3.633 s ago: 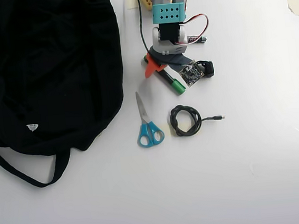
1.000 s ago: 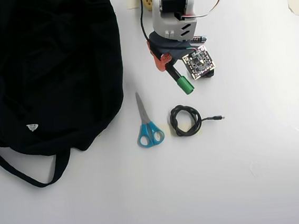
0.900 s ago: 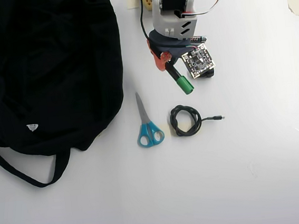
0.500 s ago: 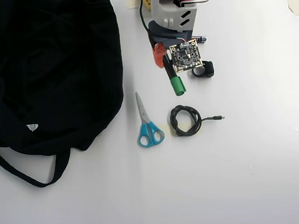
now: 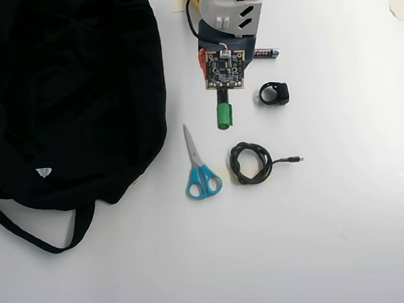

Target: Put the green marker into the black bag

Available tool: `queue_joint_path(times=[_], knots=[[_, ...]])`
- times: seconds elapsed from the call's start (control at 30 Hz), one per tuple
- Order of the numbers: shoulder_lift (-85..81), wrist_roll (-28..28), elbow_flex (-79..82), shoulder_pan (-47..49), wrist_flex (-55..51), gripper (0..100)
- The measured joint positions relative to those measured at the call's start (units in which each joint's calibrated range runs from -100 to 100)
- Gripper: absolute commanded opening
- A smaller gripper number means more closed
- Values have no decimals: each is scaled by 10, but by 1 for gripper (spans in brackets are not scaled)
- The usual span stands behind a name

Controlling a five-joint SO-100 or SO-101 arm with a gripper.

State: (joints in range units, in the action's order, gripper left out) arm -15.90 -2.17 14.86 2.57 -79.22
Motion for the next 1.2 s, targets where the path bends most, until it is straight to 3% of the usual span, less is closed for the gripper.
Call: queue_joint_path(times=[0.4,0.7,1.0,1.2], knots=[[0,-21,-19,-70,0,2],[0,-29,-21,-195,3,2],[19,-28,-20,-348,138,2],[254,-28,-75,-477,231,2]])
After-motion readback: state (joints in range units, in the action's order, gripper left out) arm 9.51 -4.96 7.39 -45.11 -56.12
